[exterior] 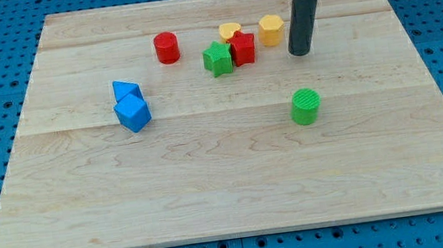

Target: Move red circle right to red star

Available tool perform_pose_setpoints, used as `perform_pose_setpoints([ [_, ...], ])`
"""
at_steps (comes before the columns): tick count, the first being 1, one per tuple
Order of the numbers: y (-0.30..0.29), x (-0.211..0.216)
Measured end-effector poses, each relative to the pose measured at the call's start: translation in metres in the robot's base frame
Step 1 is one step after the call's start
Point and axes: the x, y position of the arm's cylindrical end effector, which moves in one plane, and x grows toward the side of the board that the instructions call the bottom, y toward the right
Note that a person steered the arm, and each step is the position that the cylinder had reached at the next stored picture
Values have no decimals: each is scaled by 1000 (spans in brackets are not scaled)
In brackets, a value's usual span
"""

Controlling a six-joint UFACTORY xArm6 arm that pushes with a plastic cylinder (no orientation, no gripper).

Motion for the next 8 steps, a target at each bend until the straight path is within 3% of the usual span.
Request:
perform_pose_setpoints([
  [2,-119,76],
  [3,-203,50],
  [4,-245,-1],
  [5,-225,-51],
  [6,-139,-25],
  [7,-66,36],
  [8,-69,57],
])
